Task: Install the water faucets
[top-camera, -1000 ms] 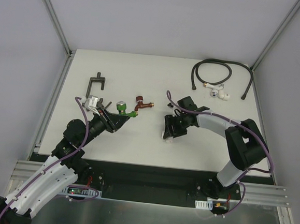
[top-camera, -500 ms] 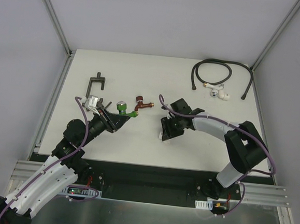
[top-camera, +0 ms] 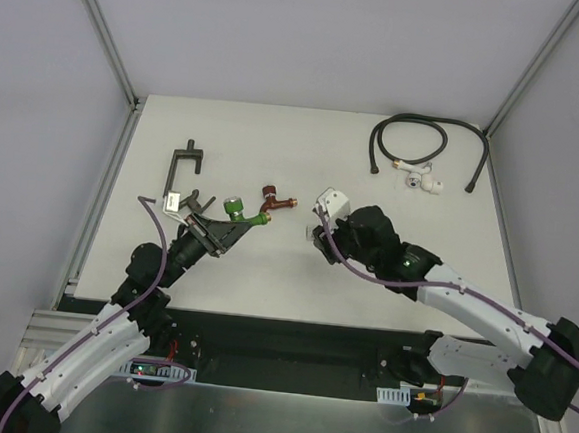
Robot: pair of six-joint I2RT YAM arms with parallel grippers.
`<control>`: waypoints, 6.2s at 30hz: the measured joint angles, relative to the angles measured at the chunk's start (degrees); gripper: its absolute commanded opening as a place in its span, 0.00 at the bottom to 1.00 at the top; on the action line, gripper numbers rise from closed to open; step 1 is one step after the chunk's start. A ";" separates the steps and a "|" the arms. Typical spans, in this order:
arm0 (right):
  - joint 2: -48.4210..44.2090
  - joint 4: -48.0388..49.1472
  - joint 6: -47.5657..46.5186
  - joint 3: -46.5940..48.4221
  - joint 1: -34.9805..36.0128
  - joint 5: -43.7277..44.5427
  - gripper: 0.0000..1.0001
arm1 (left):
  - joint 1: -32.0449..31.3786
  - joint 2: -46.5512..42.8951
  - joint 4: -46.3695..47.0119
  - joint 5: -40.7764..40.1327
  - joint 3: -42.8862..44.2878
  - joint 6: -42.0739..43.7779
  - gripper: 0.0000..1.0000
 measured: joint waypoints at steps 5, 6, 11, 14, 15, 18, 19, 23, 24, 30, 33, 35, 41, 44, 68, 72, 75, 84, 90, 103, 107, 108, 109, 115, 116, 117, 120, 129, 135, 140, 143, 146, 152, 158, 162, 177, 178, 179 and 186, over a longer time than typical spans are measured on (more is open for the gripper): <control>-9.01 11.67 -7.78 -6.36 5.35 4.70 0.02 | 0.00 4.28 7.65 2.12 -0.96 -7.19 0.00; -9.44 12.85 -9.03 -6.78 6.08 5.07 0.02 | 0.02 5.05 9.51 2.86 -0.96 -8.55 0.00; -9.64 18.27 -16.94 -6.84 10.25 7.52 0.02 | 0.00 8.68 17.09 6.58 -0.96 -14.16 0.00; -9.70 20.31 -20.74 -6.71 11.80 8.90 0.02 | 0.00 10.14 19.43 8.72 -0.94 -16.28 0.00; -9.77 20.98 -21.84 -6.62 12.09 9.27 0.02 | 0.00 10.43 19.78 9.18 -0.94 -16.81 0.00; -10.36 22.69 -24.55 -6.43 12.87 10.21 0.02 | 0.00 10.60 20.17 10.45 -0.94 -18.01 0.00; -10.58 23.43 -25.24 -6.34 13.18 10.64 0.02 | 0.02 10.58 20.33 10.56 -0.94 -18.32 0.00; -11.32 26.49 -27.52 -6.27 14.38 11.85 0.02 | 0.00 10.43 20.96 10.64 -0.92 -18.97 0.00; -11.39 27.28 -27.91 -6.25 14.64 12.07 0.02 | 0.00 10.32 20.98 10.64 -0.83 -19.08 0.00; -11.34 29.33 -29.53 -5.92 16.11 12.74 0.02 | 0.00 10.32 21.11 10.64 -0.35 -19.76 0.00; -10.93 29.57 -30.32 -5.35 16.92 13.05 0.02 | 0.00 10.32 21.05 10.64 -0.07 -20.00 0.00; -10.54 29.90 -30.60 -4.98 17.35 13.18 0.02 | 0.00 10.32 21.09 10.64 0.20 -20.02 0.00; -9.42 30.38 -31.69 -4.15 18.34 14.23 0.02 | 0.00 10.32 21.53 10.62 0.61 -20.13 0.00; -8.98 30.64 -32.06 -4.13 18.60 14.99 0.02 | 0.02 10.32 21.51 10.62 0.61 -20.13 0.00; -7.50 31.15 -33.66 -3.91 19.63 17.62 0.02 | 0.02 10.64 22.51 10.62 0.68 -20.33 0.00; -7.89 30.73 -33.42 -3.91 19.63 17.49 0.02 | 0.02 10.73 22.51 10.58 0.68 -20.28 0.00; -8.52 30.69 -33.20 -3.91 19.78 16.92 0.02 | 0.02 11.06 22.56 10.43 0.68 -20.26 0.00; -9.20 29.81 -32.83 -3.91 19.85 16.33 0.01 | 0.02 11.45 22.75 10.36 0.68 -20.26 0.00; -8.79 29.83 -32.63 -3.80 19.82 16.44 0.02 | 0.02 11.82 22.93 10.43 0.68 -20.24 0.00; -8.24 30.10 -30.12 -3.30 18.95 16.28 0.02 | 0.39 14.88 28.06 10.86 0.66 -21.00 0.00; -8.85 29.29 -29.24 -2.80 18.78 15.23 0.02 | 0.39 14.78 28.85 11.21 0.66 -21.14 0.00; -9.03 29.03 -29.03 -2.71 18.75 14.99 0.02 | 0.39 14.75 29.03 11.34 0.66 -21.22 0.00; -9.14 28.83 -28.85 -2.67 18.75 14.91 0.02 | 0.39 14.75 29.09 11.50 0.66 -21.22 0.00; -9.25 26.60 -27.34 -1.70 18.62 14.58 0.02 | 0.39 14.67 28.92 11.93 0.66 -20.83 0.00; -9.25 26.27 -27.17 -1.55 18.62 14.58 0.02 | 0.39 14.47 28.74 12.04 0.66 -20.57 0.00; -9.22 25.92 -26.93 -1.36 18.62 14.51 0.02 | 0.39 14.32 28.63 12.11 0.66 -20.31 0.00; -9.22 24.17 -26.23 -0.39 18.64 14.14 0.02 | 0.39 13.44 27.82 12.22 0.70 -19.41 0.00; -9.18 17.07 -23.23 4.20 18.45 12.87 0.02 | 0.39 11.26 24.02 13.75 2.71 -14.45 0.00; -8.50 9.44 -20.74 9.70 17.75 11.19 0.02 | 0.39 11.19 23.47 15.56 4.42 -10.32 0.00; -7.91 2.99 -18.71 13.79 16.70 9.03 0.02 | 0.39 11.30 21.97 18.18 6.19 -5.51 0.00; -7.26 -1.42 -17.22 16.65 15.69 7.21 0.02 | 0.39 11.34 20.48 20.35 7.50 -1.84 0.00; -6.54 -4.90 -15.78 19.04 14.80 5.51 0.02 | 0.39 11.32 19.37 21.92 8.44 1.36 0.00; -5.44 -10.16 -12.59 21.81 12.35 0.59 0.02 | 0.39 10.56 16.65 25.51 9.46 8.94 0.00; -4.28 -14.10 -9.86 23.89 10.36 -3.74 0.01 | 0.39 9.27 10.67 29.42 11.78 18.75 0.00; -3.72 -15.91 -7.54 24.68 8.26 -7.72 0.02 | 0.37 8.66 9.14 31.65 12.04 24.98 0.00; 1.16 -22.67 -1.16 27.43 1.75 -19.98 0.02 | 0.24 7.69 2.21 39.43 12.48 53.51 0.00; 1.44 -22.91 -0.63 27.45 1.16 -21.00 0.01 | 0.22 7.69 1.84 40.06 12.48 55.80 0.00; 1.70 -23.10 -0.17 27.45 0.61 -21.97 0.02 | 0.15 7.69 1.42 40.48 12.46 58.10 0.00; 4.15 -25.49 2.58 27.80 -2.97 -28.28 0.02 | -1.29 7.67 -3.15 42.69 12.35 75.34 0.00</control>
